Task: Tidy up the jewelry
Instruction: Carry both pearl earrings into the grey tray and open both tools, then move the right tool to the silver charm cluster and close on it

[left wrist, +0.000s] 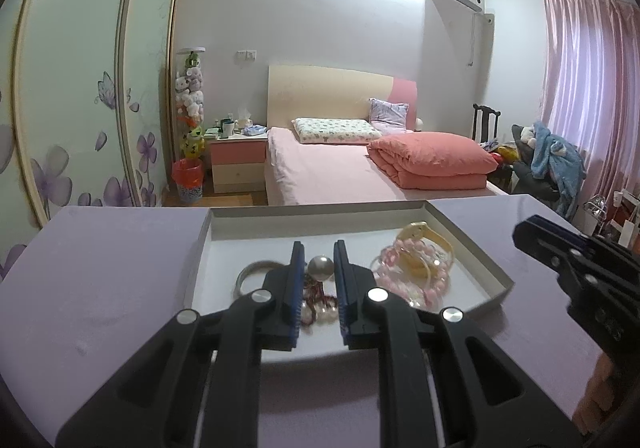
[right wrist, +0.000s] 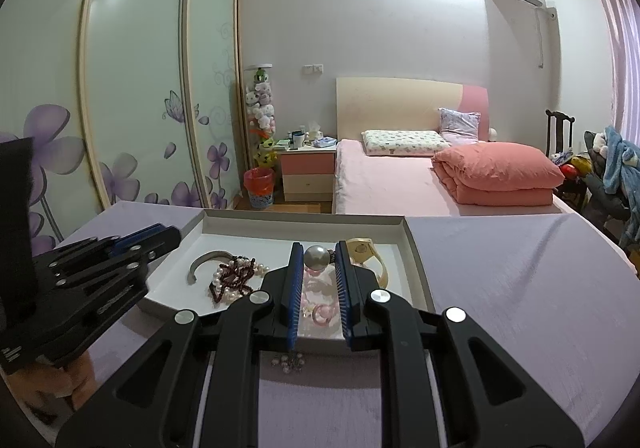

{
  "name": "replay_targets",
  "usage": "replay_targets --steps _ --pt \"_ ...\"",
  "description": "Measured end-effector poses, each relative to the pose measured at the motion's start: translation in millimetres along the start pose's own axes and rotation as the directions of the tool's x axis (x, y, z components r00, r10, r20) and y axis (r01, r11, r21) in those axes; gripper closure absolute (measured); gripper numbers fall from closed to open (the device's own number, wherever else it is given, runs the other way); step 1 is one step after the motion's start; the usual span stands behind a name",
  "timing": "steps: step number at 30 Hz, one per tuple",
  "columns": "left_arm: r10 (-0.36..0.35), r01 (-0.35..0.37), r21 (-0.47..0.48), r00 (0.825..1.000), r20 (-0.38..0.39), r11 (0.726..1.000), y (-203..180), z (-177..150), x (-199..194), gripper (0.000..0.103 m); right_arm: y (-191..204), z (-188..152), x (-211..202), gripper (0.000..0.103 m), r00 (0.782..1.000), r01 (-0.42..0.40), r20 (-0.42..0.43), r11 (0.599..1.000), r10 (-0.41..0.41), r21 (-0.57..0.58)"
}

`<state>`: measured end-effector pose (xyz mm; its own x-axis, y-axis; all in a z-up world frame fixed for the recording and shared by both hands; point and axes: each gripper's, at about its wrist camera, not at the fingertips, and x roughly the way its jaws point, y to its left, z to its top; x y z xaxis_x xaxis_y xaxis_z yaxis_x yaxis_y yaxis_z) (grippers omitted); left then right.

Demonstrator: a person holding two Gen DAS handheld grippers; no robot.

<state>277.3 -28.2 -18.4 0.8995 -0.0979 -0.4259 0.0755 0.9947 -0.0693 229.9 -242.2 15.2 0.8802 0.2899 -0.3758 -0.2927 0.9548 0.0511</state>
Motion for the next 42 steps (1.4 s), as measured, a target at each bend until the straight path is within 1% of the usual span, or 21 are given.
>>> replay_targets --steps 11,18,20,22,29,31,32,34,37,42 --pt "-0.002 0.002 -0.014 0.999 -0.037 1.0 3.2 1.7 42.7 0.087 -3.3 -3.0 21.0 0.086 1.0 0.013 -0.023 1.0 -0.013 0.013" --pt "-0.004 0.002 -0.035 0.999 -0.053 0.999 6.3 -0.1 53.5 0.086 -5.1 -7.0 27.7 0.086 0.999 0.017 -0.046 1.0 -0.016 0.022" --pt "-0.004 0.001 -0.044 0.999 -0.053 0.999 8.0 0.2 53.1 0.084 -4.9 -7.5 28.3 0.086 0.999 0.017 -0.049 1.0 -0.016 0.021" --pt "-0.003 0.0 -0.054 0.999 -0.049 0.999 9.9 1.7 51.7 0.076 -4.2 -8.0 29.3 0.086 0.998 0.018 -0.052 1.0 -0.017 0.02" --pt "-0.005 0.004 -0.07 1.0 -0.024 0.998 15.7 6.8 37.6 0.069 -3.6 -6.7 33.2 0.086 0.998 0.018 -0.06 1.0 -0.018 0.011" --pt "-0.002 0.002 -0.083 1.0 -0.01 0.997 20.4 7.7 28.9 0.061 -1.8 -6.2 35.5 0.086 0.998 0.013 -0.068 1.0 -0.013 0.003" --pt "0.004 -0.004 -0.092 1.0 -0.001 0.996 23.6 8.4 24.4 0.06 0.0 -5.6 37.1 0.086 0.997 0.008 -0.073 1.0 -0.008 -0.004" --pt "0.009 -0.007 -0.103 1.0 0.012 0.995 28.5 8.7 16.5 0.051 4.5 -4.2 41.5 0.086 0.997 -0.003 -0.082 1.0 0.002 -0.02" --pt "0.032 -0.026 -0.12 0.999 0.044 0.992 37.8 10.8 0.4 0.043 11.7 -1.4 56.2 0.086 0.993 -0.018 -0.114 0.999 0.014 -0.036" --pt "0.066 -0.055 -0.128 0.994 0.082 0.99 48.5 13.5 -20.2 0.033 16.0 0.1 84.0 0.086 0.986 -0.015 -0.165 0.999 0.009 -0.037"
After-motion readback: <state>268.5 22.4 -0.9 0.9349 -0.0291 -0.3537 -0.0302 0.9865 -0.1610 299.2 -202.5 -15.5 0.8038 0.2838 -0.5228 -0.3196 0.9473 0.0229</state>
